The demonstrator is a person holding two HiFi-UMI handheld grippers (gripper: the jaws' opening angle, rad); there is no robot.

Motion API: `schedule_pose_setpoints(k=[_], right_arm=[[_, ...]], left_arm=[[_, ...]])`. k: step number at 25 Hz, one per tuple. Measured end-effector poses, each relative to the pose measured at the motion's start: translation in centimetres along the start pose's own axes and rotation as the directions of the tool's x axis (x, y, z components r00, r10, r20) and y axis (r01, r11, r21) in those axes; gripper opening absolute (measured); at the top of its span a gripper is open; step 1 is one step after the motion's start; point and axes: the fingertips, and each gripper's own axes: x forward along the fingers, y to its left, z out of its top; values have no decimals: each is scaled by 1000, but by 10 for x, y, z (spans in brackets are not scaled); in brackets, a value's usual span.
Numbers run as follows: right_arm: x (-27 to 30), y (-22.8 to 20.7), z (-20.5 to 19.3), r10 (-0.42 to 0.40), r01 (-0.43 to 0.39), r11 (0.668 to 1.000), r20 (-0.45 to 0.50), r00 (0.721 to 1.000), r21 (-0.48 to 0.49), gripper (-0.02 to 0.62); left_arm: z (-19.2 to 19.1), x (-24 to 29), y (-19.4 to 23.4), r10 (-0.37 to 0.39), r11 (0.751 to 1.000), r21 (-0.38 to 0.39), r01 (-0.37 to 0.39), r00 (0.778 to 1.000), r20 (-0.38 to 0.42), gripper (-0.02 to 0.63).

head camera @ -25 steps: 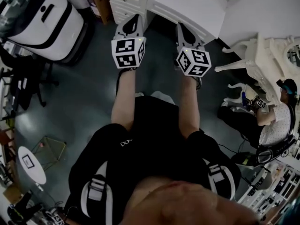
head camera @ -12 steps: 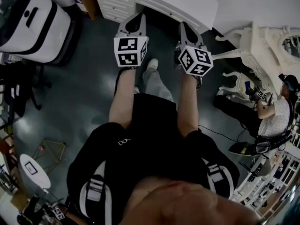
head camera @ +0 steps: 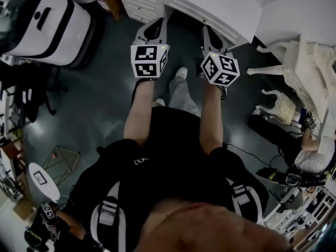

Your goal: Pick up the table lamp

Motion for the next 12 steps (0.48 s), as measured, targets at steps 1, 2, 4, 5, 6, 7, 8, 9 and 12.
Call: schedule_pose_setpoints(k=[1, 2, 4, 5, 6, 7, 8, 9, 12], right_arm=[[6, -6, -2, -1, 1, 1000, -4, 1000, 12, 18], [11, -11, -4, -3, 3, 1000, -7, 1000, 24, 18], [24, -26, -5, -9, 9, 999, -9, 1000, 44, 18], [31, -36, -4, -16, 17, 999, -9, 1000, 51, 18], [37, -46, -3, -26, 27, 998, -10, 1000, 59, 18], [43, -55, -4, -36, 36, 997, -13, 999, 66, 18], [48, -61, -5, -43, 45, 996, -17, 999, 71, 18], [54, -67, -6, -48, 49, 996, -19, 999, 74, 18], [68, -87, -3, -57, 58, 995, -17, 998, 75, 18]], left_arm=[[-2, 7, 0, 0, 1000, 0, 0, 1000, -9, 9], [-4, 15, 0, -1, 1000, 0, 1, 1000, -19, 9], [-7, 34, -2, -10, 1000, 3, 10, 999, -37, 9], [-8, 45, -6, -19, 1000, 5, 19, 999, -44, 9], [-9, 55, -9, -28, 1000, 7, 28, 998, -48, 9], [-10, 65, -10, -36, 999, 7, 36, 998, -53, 9], [-11, 74, -10, -41, 999, 6, 41, 998, -58, 9], [-12, 82, -9, -43, 999, 3, 43, 997, -62, 9], [-13, 109, -10, -47, 999, -3, 47, 996, -71, 9]])
